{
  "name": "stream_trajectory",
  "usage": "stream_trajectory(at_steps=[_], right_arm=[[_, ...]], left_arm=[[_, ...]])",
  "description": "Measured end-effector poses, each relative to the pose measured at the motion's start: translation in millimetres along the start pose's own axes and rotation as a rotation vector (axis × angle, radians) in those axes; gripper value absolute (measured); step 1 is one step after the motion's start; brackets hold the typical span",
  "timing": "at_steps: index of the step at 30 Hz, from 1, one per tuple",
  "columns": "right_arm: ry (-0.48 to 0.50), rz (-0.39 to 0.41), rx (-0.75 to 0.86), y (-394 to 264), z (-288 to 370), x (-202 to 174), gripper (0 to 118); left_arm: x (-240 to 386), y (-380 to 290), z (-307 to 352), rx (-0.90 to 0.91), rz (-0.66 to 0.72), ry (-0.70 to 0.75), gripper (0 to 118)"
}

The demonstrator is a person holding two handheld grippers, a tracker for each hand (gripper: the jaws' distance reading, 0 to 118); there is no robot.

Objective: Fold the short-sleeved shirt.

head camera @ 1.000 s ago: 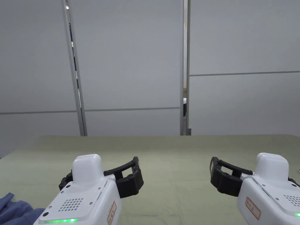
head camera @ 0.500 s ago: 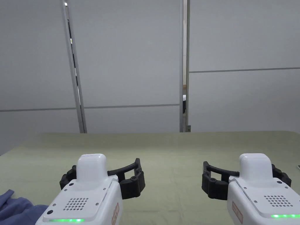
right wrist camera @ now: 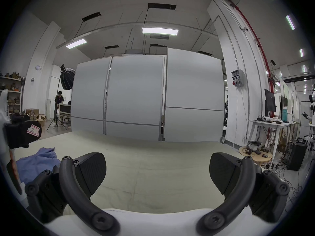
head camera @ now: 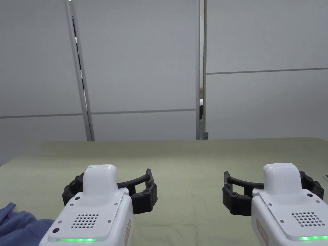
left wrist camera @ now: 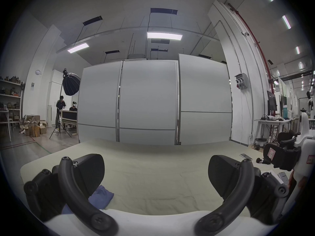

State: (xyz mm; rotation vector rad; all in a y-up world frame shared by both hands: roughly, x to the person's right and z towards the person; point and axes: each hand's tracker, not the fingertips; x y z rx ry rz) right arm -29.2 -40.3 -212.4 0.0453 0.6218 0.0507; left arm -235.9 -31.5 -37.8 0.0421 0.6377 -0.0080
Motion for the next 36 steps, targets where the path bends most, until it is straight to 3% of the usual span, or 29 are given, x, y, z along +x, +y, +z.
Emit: stream_trajectory(at_steps=[19, 20, 21, 22, 23, 24, 25, 26, 28, 36], right_arm=[[-0.047, -0.026, 0.046, -1.0, 7.2, 7.6, 118], [-0.045, -0.022, 0.047, -1.1, 8.4, 7.8, 117], [-0.044, -0.015, 0.053, -1.1, 10.8, 8.0, 101], [-0.03, -0.01, 0.071, -1.6, 14.0, 10.0, 61], [-0.022, -0.01, 0.073, -0.8, 15.0, 12.6, 9], [-0.023, -0.035, 0.042, 1.3, 12.2, 15.8, 3], [-0.058, -0.063, 0.042, 0.5, 12.5, 22.7, 3], [-0.034, -0.091, 0.035, 0.0, 12.4, 30.6, 3], [-0.081, -0.106, 0.025, -0.3, 12.8, 43.0, 3], [-0.071, -0.095, 0.029, -2.1, 24.2, 62.3, 3]], left_arm=[[-4.9, 0.5, 3.9, 0.0, 0.04, -0.033, 118], [-6.1, 1.6, 4.8, -0.006, 0.046, -0.051, 118], [-7.9, 3.0, 5.4, -0.018, 0.049, -0.069, 118], [-10.0, 3.8, 6.0, -0.024, 0.05, -0.093, 107], [-11.4, 4.3, 6.4, -0.024, 0.051, -0.102, 83], [-11.1, 5.1, 5.8, -0.028, 0.052, -0.098, 31], [-10.4, 5.7, 3.9, -0.041, 0.055, -0.095, 2], [-9.6, 5.3, 2.1, -0.054, 0.065, -0.1, 1], [-7.9, 4.3, 3.0, -0.063, 0.104, -0.152, 1], [8.2, 4.9, 3.6, -0.046, 0.075, -0.156, 1]])
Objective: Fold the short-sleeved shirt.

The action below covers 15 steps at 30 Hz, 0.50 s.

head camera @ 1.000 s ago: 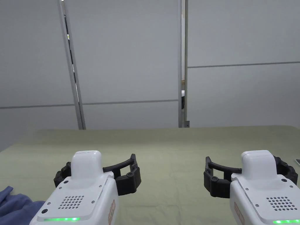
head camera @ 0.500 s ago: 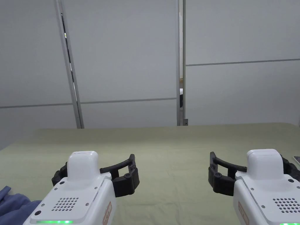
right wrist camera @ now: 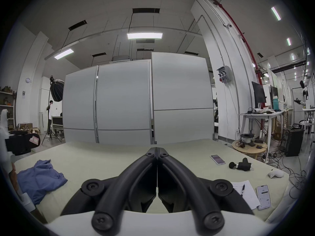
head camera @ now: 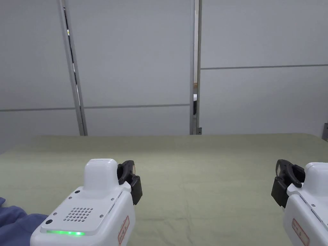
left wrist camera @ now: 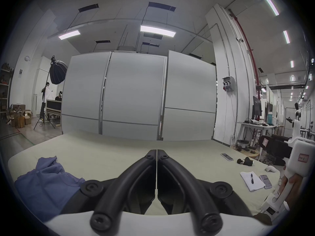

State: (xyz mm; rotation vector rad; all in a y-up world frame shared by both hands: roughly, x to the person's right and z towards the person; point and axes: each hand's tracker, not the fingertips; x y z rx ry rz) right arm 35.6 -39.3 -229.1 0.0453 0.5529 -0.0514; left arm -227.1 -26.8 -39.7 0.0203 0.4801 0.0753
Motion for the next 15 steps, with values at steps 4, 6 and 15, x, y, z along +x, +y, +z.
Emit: stream_trajectory(at_steps=[4, 6, 15], right_arm=[[0.074, 0.045, -0.014, -3.0, -2.3, -26.1, 3], [0.116, 0.061, -0.013, -4.9, -6.3, -47.6, 3], [0.431, 0.051, -0.07, -25.9, -32.8, -173.4, 3]], left_arm=[[-22.2, 4.4, 10.2, 0.007, -0.015, 0.068, 1], [-42.0, 7.0, 20.2, 0.013, -0.032, 0.124, 1], [-164.1, 12.6, 80.0, -0.013, 0.017, 0.463, 1]])
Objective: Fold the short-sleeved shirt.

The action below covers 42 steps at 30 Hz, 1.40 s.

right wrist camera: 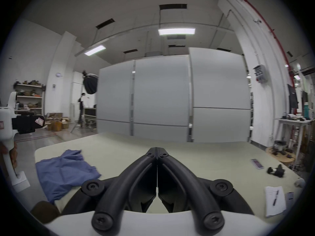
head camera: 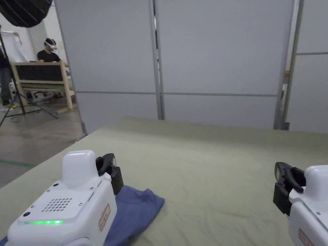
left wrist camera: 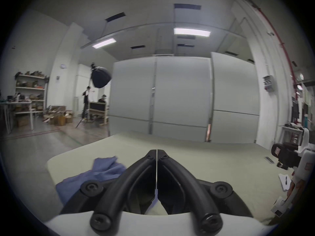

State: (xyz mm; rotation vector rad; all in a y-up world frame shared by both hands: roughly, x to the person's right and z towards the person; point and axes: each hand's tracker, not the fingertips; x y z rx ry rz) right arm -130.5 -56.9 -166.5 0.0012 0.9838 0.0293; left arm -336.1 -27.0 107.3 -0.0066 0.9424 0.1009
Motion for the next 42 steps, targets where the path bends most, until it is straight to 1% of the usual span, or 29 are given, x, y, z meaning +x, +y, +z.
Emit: stream_trajectory(at_steps=[2, 4, 5, 6, 7, 8, 9, 10, 11, 13, 14, 15, 17, 18, 19, 20, 21, 22, 23, 24, 26, 27, 28, 30, 33, 35, 37, 40, 42], right_arm=[[0.062, -0.004, -0.032, -5.9, -15.3, -18.9, 3], [0.092, 0.023, -0.06, -14.4, -26.9, -34.7, 3], [0.101, 0.04, -0.072, -18.3, -31.0, -39.9, 3], [0.106, 0.054, -0.084, -21.6, -36.8, -43.7, 3], [0.109, 0.063, -0.096, -25.6, -41.2, -46.5, 3], [0.112, 0.068, -0.11, -29.3, -45.5, -48.1, 3], [0.113, 0.071, -0.127, -32.8, -50.2, -48.6, 3], [0.112, 0.07, -0.144, -36.4, -55.5, -47.2, 3], [0.107, 0.07, -0.159, -40.2, -60.1, -46.4, 3], [0.096, 0.067, -0.195, -48.4, -70.3, -43.0, 3], [0.09, 0.065, -0.211, -51.2, -73.7, -41.1, 3], [0.08, 0.063, -0.229, -55.3, -78.3, -38.8, 3], [0.065, 0.057, -0.259, -61.8, -85.6, -33.9, 3], [0.062, 0.054, -0.272, -64.0, -87.9, -31.3, 3], [0.059, 0.052, -0.282, -66.4, -90.3, -28.8, 3], [0.057, 0.053, -0.29, -68.0, -91.8, -26.8, 3], [0.052, 0.055, -0.294, -69.6, -92.9, -24.9, 3], [0.046, 0.052, -0.296, -69.8, -92.7, -22.3, 3], [0.044, 0.042, -0.299, -69.4, -93.0, -20.4, 3], [0.043, 0.025, -0.298, -67.8, -92.2, -18.7, 3], [0.041, 0.0, -0.278, -62.6, -84.7, -14.4, 3], [0.037, -0.002, -0.261, -58.6, -79.7, -12.7, 3], [0.033, -0.008, -0.243, -53.8, -74.0, -9.8, 3], [0.02, -0.029, -0.206, -41.9, -61.7, -2.0, 3], [-0.017, -0.074, -0.143, -23.8, -43.0, 15.8, 3], [-0.047, -0.101, -0.1, -11.7, -26.5, 30.2, 3], [-0.081, -0.119, -0.062, -0.2, -5.7, 46.7, 3], [-0.146, -0.107, -0.017, 13.2, 28.6, 75.1, 3], [-0.197, -0.092, 0.005, 15.4, 50.4, 98.2, 3]], left_arm=[[-22.1, -6.1, -7.7, -0.041, 0.023, 0.033, 1], [-39.8, -14.8, -23.7, -0.103, 0.036, -0.003, 3], [-45.2, -19.9, -33.8, -0.144, 0.03, -0.013, 16], [-49.6, -24.7, -49.0, -0.218, 0.011, -0.032, 51], [-49.2, -29.7, -66.2, -0.331, -0.016, -0.067, 92], [-51.9, -37.9, -85.3, -0.435, -0.025, -0.103, 115], [-53.1, -49.8, -104.5, -0.555, -0.044, -0.144, 117], [-54.6, -63.6, -120.1, -0.609, -0.049, -0.204, 117], [-53.6, -76.8, -138.0, -0.673, -0.048, -0.215, 117], [-48.0, -108.1, -171.7, -0.799, -0.099, -0.183, 116], [-45.4, -123.5, -184.0, -0.833, -0.129, -0.179, 115], [-44.5, -145.6, -198.0, -0.887, -0.16, -0.165, 112], [-39.4, -174.7, -216.2, -0.995, -0.209, -0.167, 109], [-36.5, -184.6, -213.9, -1.013, -0.228, -0.166, 98], [-33.9, -188.9, -209.7, -0.986, -0.277, -0.117, 91], [-34.3, -180.7, -204.7, -0.884, -0.253, -0.157, 91], [-33.8, -173.7, -204.6, -0.886, -0.243, -0.116, 75], [-35.9, -168.3, -205.6, -0.853, -0.209, -0.069, 47], [-44.2, -165.4, -205.8, -0.83, -0.176, -0.045, 17], [-51.7, -158.3, -209.0, -0.82, -0.128, -0.024, 8], [-61.9, -140.6, -211.3, -0.833, 0.029, -0.038, 8], [-62.1, -127.6, -207.8, -0.802, 0.081, -0.041, 8], [-57.7, -114.3, -201.4, -0.764, 0.103, -0.049, 8], [-41.3, -86.2, -188.1, -0.672, 0.029, -0.078, 8], [1.9, -37.9, -161.9, -0.562, 0.009, -0.162, 8], [34.8, -16.7, -152.1, -0.491, 0.055, -0.282, 8], [81.4, 1.8, -140.2, -0.428, 0.06, -0.408, 8], [162.8, 12.4, -123.4, -0.372, 0.005, -0.581, 8], [214.7, 5.5, -113.0, -0.387, -0.007, -0.705, 8]])
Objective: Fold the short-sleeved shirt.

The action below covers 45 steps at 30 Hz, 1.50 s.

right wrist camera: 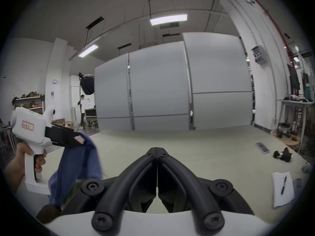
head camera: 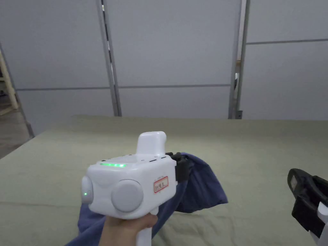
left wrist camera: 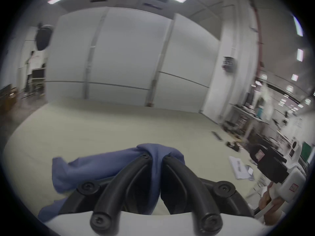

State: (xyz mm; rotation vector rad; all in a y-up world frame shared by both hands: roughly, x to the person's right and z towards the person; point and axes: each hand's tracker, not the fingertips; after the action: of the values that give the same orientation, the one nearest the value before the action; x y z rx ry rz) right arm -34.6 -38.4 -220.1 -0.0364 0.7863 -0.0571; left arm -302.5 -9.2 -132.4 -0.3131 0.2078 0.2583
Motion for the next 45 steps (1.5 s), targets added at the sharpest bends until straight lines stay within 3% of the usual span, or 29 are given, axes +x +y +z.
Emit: stream_trajectory(at_steps=[6, 11, 12, 14, 15, 17, 20, 25, 29, 32, 33, 34, 35, 36, 37, 45], right_arm=[[-0.157, 0.032, 0.012, 0.2, 44.9, 68.8, 3], [-0.211, 0.025, -0.039, -19.1, 61.9, 103.9, 3], [-0.217, 0.025, -0.052, -26.0, 62.6, 109.9, 3], [-0.221, 0.031, -0.078, -33.9, 64.5, 116.0, 3], [-0.219, 0.036, -0.087, -37.2, 64.6, 118.5, 3], [-0.214, 0.046, -0.1, -42.1, 60.2, 120.5, 3], [-0.193, 0.029, -0.095, -39.8, 54.5, 115.6, 3], [-0.147, 0.044, -0.028, -29.6, 51.2, 95.2, 3], [-0.11, 0.018, -0.002, -26.6, 44.2, 81.2, 3], [-0.074, -0.011, -0.003, -24.2, 37.6, 63.6, 3], [-0.06, -0.021, -0.006, -24.8, 35.0, 58.6, 3], [-0.046, -0.022, -0.01, -25.5, 32.6, 53.9, 3], [-0.034, -0.018, -0.014, -26.2, 30.6, 49.4, 3], [-0.022, -0.01, -0.018, -24.4, 29.5, 41.5, 3], [-0.011, -0.004, -0.022, -24.7, 27.9, 36.7, 3], [0.028, 0.017, -0.058, -30.2, 11.6, 15.0, 3]], left_arm=[[124.5, -73.6, -103.5, -0.224, -0.046, -0.271, 8], [174.3, -177.0, -176.4, -0.539, -0.077, -0.248, 8], [177.1, -194.0, -186.0, -0.633, -0.066, -0.22, 19], [165.0, -215.5, -190.9, -0.736, 0.038, -0.227, 74], [158.0, -209.7, -174.3, -0.573, 0.116, -0.355, 90], [147.6, -186.8, -158.6, -0.607, 0.133, -0.263, 112], [117.3, -144.5, -107.0, -0.376, 0.119, -0.252, 112], [55.3, -66.1, -1.7, 0.028, 0.035, -0.017, 112], [7.7, -62.2, 94.0, 0.252, 0.065, 0.227, 112], [-21.8, -75.3, 145.7, 0.315, 0.113, 0.395, 105], [-20.7, -81.8, 156.7, 0.311, 0.118, 0.416, 75], [-26.1, -89.4, 167.7, 0.315, 0.119, 0.426, 75], [-29.0, -94.5, 172.2, 0.31, 0.124, 0.452, 62], [-33.0, -98.7, 173.9, 0.272, 0.144, 0.493, 20], [-38.7, -104.0, 170.4, 0.238, 0.17, 0.509, 1], [-97.6, -120.7, 118.6, 0.028, 0.321, 0.489, 1]])
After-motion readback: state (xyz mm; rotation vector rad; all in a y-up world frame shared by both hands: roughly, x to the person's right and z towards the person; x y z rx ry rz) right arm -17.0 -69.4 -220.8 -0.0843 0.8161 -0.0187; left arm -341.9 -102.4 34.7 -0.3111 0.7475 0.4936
